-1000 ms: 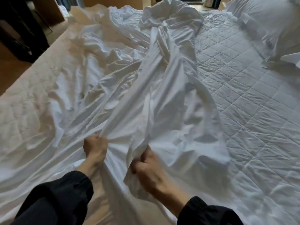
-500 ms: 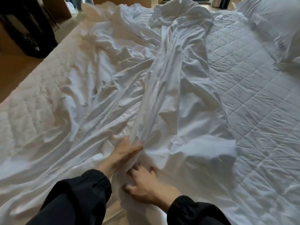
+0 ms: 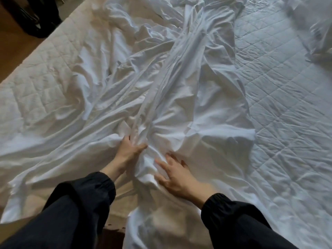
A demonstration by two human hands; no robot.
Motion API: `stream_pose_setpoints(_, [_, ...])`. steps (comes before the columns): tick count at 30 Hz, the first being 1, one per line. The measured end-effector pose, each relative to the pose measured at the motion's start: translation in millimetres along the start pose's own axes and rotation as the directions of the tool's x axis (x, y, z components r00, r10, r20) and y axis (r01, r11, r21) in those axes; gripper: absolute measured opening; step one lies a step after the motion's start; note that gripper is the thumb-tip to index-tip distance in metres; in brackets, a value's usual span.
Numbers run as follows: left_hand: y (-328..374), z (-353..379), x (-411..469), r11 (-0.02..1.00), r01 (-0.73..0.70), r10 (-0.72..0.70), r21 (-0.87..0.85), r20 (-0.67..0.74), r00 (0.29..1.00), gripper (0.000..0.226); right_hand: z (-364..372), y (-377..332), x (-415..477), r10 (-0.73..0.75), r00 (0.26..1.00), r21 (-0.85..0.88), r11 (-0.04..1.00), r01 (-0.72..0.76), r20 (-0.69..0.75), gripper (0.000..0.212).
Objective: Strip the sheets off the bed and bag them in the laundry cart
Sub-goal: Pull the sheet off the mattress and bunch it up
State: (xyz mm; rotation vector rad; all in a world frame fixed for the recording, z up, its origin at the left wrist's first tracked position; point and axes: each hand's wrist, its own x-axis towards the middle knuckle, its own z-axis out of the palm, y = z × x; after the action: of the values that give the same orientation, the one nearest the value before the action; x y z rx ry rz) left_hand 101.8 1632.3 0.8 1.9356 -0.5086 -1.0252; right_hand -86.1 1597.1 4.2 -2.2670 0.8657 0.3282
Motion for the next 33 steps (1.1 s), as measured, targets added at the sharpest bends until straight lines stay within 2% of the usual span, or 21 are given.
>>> stream_pose_setpoints(2, [-10.3,0.1,-20.0,0.994,0.041,-0.04,-0.097,0.009,0.999,0.042,8.1,4.0,-14.9,0.02,0.999,-0.008,1.0,-0.02,-0.04,0.05])
stream_pose_setpoints(4, [-24.8,-1.0,-41.0,0.975,0.107,-0.098,-0.196,0.051,0.994,0.047,17.2,2.4,-31.8,0.011,0.991,-0.048,0.999,-0.018,-0.136,0.043])
stream_pose_setpoints(7, [-46.7,-1.4,-87.7,0.966,0.218,-0.178,-0.142,0.251,0.951,0.045,35.1,-8.9,-64.1,-0.035,0.956,-0.121,0.993,-0.001,-0.292,0.039])
stream_pose_setpoints(10, [-68.2,5.2,-128.1,0.971,0.185,-0.118,-0.151,0.372,0.921,0.028,60.7,-26.3,-98.8,-0.239,0.893,-0.28,0.95,0.135,-0.381,0.052])
stream_pose_setpoints(12, [-83.0,7.5,-146.4,0.992,0.124,-0.103,-0.04,0.338,0.935,0.023,82.1,-36.7,-115.8,-0.363,0.858,-0.345,0.908,0.239,-0.363,0.057])
stream_pose_setpoints(13, [-88.2,6.2,-153.1,0.993,0.087,-0.107,0.078,0.321,0.941,0.019,92.3,-41.0,-122.1,-0.358,0.871,-0.343,0.908,0.241,-0.336,0.063])
stream_pose_setpoints(15, [-97.9,-0.7,-164.8,0.931,0.042,-0.154,0.364,0.286,0.946,0.01,109.8,-45.5,-131.4,-0.203,0.957,-0.323,0.937,0.13,-0.205,0.086])
stream_pose_setpoints(16, [-102.4,-6.5,-169.6,0.89,0.031,-0.175,0.455,0.277,0.945,0.016,116.1,-44.6,-133.9,-0.116,0.984,-0.334,0.94,0.064,-0.136,0.097])
stream_pose_setpoints(18, [-109.3,-15.2,-177.6,0.894,0.056,-0.208,0.444,0.301,0.931,0.026,127.9,-40.2,-134.7,-0.025,0.998,-0.366,0.931,0.003,-0.055,0.1])
stream_pose_setpoints(20, [-116.8,-20.6,-184.2,0.954,0.144,-0.23,0.262,0.335,0.914,0.026,136.0,-38.6,-136.3,-0.024,0.996,-0.373,0.928,-0.009,-0.084,0.09])
stream_pose_setpoints(21, [-121.3,-22.2,-188.7,0.97,0.193,-0.232,0.145,0.341,0.911,0.025,138.9,-39.9,-136.4,-0.036,0.987,-0.308,0.951,-0.014,-0.157,0.079])
stream_pose_setpoints(23, [-128.2,-23.2,-198.2,0.955,0.282,-0.24,-0.09,0.323,0.916,0.021,140.1,-44.0,-136.4,-0.004,0.931,-0.036,0.999,-0.01,-0.365,0.05])
stream_pose_setpoints(26, [-140.9,-26.2,-209.0,0.886,0.348,-0.276,-0.306,0.253,0.927,0.022,124.6,-48.6,-138.0,0.213,0.851,0.353,0.935,-0.034,-0.481,0.02])
stream_pose_setpoints(28, [-149.8,-29.6,-216.5,0.902,0.334,-0.27,-0.274,0.246,0.931,0.021,109.9,-47.7,-135.9,0.451,0.754,0.609,0.789,-0.087,-0.477,0.021])
stream_pose_setpoints(30, [-157.1,-32.6,-223.3,0.95,0.278,-0.243,-0.144,0.225,0.944,0.019,95.3,-47.2,-136.0,0.664,0.609,0.814,0.578,-0.05,-0.434,0.024])
stream_pose_setpoints(32, [-164.9,-37.8,-226.4,0.978,0.203,-0.198,-0.045,0.099,0.975,0.027,86.1,-44.4,-136.8,0.782,0.493,0.9,0.436,0.004,-0.381,0.02])
stream_pose_setpoints(33, [-169.6,-42.0,-227.0,0.985,0.171,-0.171,0.005,0.004,0.985,0.034,83.2,-45.4,-138.1,0.81,0.46,0.915,0.403,0.017,-0.365,0.02])
